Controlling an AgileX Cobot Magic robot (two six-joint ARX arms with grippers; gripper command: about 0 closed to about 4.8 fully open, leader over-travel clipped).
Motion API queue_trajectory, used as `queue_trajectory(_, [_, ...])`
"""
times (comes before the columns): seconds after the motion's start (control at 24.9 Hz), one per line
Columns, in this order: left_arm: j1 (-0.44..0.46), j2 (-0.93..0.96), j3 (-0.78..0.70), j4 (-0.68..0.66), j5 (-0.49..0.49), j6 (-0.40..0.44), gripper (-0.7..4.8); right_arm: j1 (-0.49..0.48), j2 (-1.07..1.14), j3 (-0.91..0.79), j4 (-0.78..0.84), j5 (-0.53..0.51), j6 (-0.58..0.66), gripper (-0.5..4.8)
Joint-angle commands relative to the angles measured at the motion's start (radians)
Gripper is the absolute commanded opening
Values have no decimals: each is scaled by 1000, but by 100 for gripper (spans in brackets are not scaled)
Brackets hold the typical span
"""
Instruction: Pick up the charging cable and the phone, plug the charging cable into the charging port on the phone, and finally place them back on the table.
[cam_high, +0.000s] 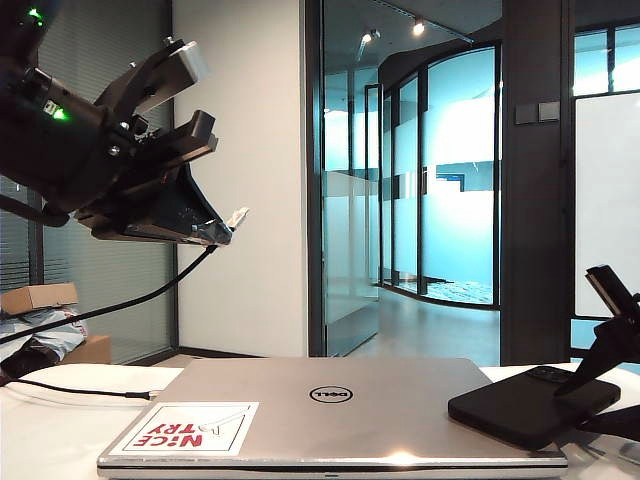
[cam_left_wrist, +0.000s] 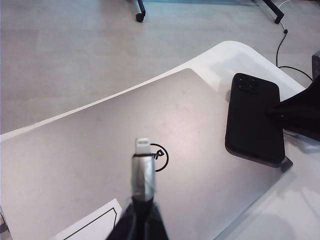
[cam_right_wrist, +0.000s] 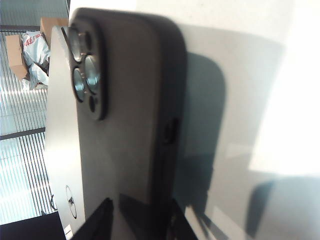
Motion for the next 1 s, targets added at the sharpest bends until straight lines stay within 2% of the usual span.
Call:
queue_trajectory(0.04, [1,-3,3,20,2,0,-7,1,6,-8,-52,10,1,105])
queue_trajectory(0.24, [1,-3,3,20,2,0,-7,1,6,-8,-52,10,0,42])
queue_trajectory(0.32, [1,-3,3,20,2,0,-7,1,6,-8,-51,10,0,-4])
queue_trajectory(0.56, [1,-3,3,20,2,0,-7,1,6,-8,-32,7,0,-6])
queue_trajectory(0.76, [1,-3,3,20,2,0,-7,1,0,-7,77,-58,0,-7])
queue_trajectory(1.0, [1,-3,3,20,2,0,-7,1,-95,-8,77,-70,0,-7])
